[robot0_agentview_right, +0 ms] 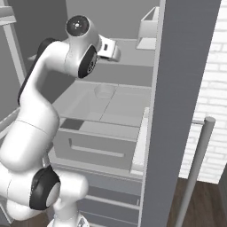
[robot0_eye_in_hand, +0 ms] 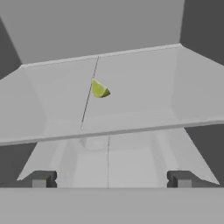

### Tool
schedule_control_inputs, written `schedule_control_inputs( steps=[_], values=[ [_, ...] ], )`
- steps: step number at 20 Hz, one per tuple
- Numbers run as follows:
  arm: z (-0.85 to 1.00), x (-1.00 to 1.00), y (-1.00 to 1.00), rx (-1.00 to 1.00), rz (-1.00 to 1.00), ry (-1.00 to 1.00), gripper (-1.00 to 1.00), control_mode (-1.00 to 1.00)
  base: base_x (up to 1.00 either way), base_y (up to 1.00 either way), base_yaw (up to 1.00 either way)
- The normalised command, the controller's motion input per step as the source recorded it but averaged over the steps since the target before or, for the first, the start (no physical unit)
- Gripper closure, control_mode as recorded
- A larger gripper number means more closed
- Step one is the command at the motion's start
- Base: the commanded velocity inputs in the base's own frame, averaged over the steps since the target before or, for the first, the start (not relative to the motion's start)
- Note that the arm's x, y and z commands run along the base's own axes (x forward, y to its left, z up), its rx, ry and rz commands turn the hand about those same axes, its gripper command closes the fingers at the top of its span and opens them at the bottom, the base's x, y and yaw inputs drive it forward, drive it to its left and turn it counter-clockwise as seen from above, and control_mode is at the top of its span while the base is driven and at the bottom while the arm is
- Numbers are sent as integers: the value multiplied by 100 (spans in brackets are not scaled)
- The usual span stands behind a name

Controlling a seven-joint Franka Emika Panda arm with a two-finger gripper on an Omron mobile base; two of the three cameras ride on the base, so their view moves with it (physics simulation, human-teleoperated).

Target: Grab a lemon wedge from the fridge and one ice cube from the ice bowl, and put them in the glass of lemonade.

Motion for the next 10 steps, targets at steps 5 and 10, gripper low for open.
schedule_control_inputs(
  steps=[5,10],
  values=[
    [-4,77,11,1,0,0,-100,-100,0,0,0],
    [-1,56,0,0,0,0,-100,-100,0,0,0]
  ],
)
